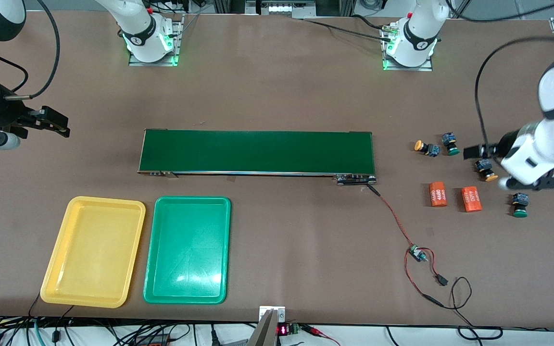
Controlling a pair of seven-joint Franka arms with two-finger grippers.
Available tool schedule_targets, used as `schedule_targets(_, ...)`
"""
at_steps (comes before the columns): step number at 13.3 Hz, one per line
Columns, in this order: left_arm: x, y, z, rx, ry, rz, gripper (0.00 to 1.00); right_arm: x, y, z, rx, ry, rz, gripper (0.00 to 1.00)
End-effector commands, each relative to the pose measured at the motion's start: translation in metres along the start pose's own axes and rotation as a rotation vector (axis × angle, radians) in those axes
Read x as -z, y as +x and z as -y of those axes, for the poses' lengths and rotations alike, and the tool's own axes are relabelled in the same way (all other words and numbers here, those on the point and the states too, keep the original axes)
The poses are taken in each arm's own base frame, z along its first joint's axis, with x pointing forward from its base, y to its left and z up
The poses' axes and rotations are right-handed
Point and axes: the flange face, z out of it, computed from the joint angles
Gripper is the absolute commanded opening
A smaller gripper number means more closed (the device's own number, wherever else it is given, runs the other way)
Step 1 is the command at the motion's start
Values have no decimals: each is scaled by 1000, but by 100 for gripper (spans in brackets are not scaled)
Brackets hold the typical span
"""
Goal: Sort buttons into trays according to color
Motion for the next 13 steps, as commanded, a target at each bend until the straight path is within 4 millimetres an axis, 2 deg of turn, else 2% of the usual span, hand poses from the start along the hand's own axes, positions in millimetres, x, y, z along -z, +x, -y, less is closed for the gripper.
schedule_targets(1,-39,26,-1,-10,7,-33,99,4,1,2,-9,-4,-3,100)
schedule_targets(2,-53,35,-2,-14,7,-42,98,4,1,2,-10,-4,-3,100)
schedule_targets(4,-99,50,0,-10,6,-15,92,4,1,2,-7,-4,-1,100)
schedule_targets(5,-114,56,12,9,1,-25,92,3,1,2,-10,-4,2,100)
schedule_targets(6,-125,60,13,-8,0,-39,92,3,1,2,-9,-4,2,100)
schedule_targets(10,-191,56,15,-89,1,-53,92,3,1,2,-9,-2,3,100)
schedule_targets(13,-229,61,20,-101,-3,-45,88,3,0,2,-9,-2,5,100)
